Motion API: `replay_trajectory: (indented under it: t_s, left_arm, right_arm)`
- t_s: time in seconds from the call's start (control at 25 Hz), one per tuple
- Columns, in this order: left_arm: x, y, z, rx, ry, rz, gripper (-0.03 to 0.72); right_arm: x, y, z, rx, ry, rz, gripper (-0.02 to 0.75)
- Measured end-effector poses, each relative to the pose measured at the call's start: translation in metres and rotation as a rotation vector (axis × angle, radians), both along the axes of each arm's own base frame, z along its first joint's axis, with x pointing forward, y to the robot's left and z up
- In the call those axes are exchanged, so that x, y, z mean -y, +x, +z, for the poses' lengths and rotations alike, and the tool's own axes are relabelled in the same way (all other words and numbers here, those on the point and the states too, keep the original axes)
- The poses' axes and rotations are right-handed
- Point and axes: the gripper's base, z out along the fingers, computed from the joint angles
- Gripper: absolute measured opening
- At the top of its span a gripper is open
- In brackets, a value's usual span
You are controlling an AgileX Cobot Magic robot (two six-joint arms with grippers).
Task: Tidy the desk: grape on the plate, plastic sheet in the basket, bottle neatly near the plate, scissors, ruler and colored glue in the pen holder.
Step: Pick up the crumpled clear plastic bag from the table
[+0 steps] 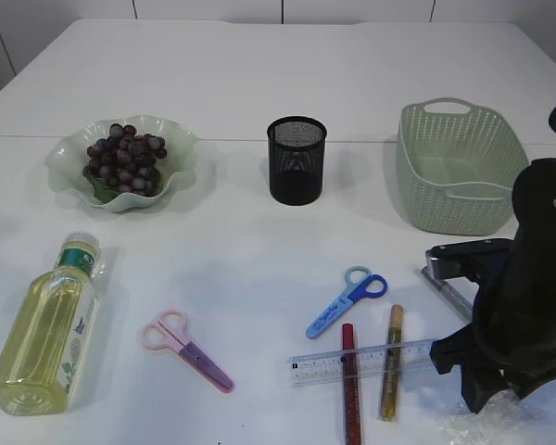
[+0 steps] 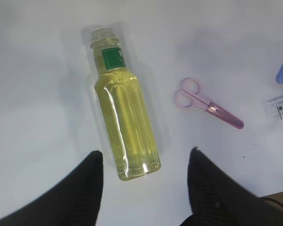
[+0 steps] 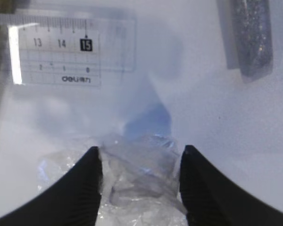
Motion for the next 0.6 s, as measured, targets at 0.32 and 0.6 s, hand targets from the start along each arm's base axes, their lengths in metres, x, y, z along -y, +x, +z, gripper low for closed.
replay_trajectory:
  t_s: [0.32,0.6]
  left_arm:
    - [0.0000,0.0001,0.0000,0.001,0.000,0.000,0.417]
    - [0.0000,0.0001,0.0000,0.001,0.000,0.000,0.417]
  right_arm:
    - [0.0000,0.0001,0.0000,0.002,0.000,0.000,0.181]
    - [0.0001,-0.0003,0.0021,0.005,0.002,0.012,0.064]
